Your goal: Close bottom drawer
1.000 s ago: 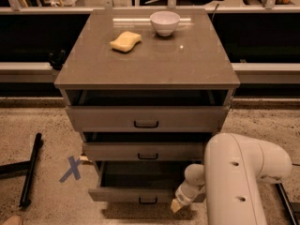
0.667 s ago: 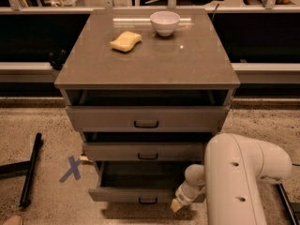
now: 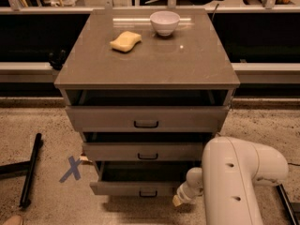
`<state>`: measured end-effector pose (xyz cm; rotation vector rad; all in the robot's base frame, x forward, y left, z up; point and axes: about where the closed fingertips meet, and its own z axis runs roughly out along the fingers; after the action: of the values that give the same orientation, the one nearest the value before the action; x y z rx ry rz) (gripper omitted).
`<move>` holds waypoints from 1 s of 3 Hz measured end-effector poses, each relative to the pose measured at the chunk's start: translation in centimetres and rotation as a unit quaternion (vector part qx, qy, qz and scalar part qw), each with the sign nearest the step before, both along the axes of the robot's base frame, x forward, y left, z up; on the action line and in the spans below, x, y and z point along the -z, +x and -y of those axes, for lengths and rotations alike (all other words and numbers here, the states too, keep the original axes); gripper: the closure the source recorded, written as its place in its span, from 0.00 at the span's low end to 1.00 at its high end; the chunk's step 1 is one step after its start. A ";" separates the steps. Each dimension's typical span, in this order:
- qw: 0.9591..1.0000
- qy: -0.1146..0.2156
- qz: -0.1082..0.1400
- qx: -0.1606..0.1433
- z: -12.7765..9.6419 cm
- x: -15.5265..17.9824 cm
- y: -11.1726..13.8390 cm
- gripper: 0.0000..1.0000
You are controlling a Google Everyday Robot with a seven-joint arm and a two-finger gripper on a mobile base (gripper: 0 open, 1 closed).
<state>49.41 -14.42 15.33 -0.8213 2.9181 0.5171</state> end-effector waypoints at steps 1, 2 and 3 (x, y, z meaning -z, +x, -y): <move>0.998 0.003 0.062 0.029 0.7 0.5 6.1 1.00; 0.998 0.003 0.062 0.029 0.6 0.5 5.9 1.00; 0.993 0.009 0.108 0.042 0.6 -0.2 10.5 1.00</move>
Offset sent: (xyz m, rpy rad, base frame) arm 0.2055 -0.0166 0.0135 0.0406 -0.4167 -0.1611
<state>59.96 -15.05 15.54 -0.7002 2.7317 0.4199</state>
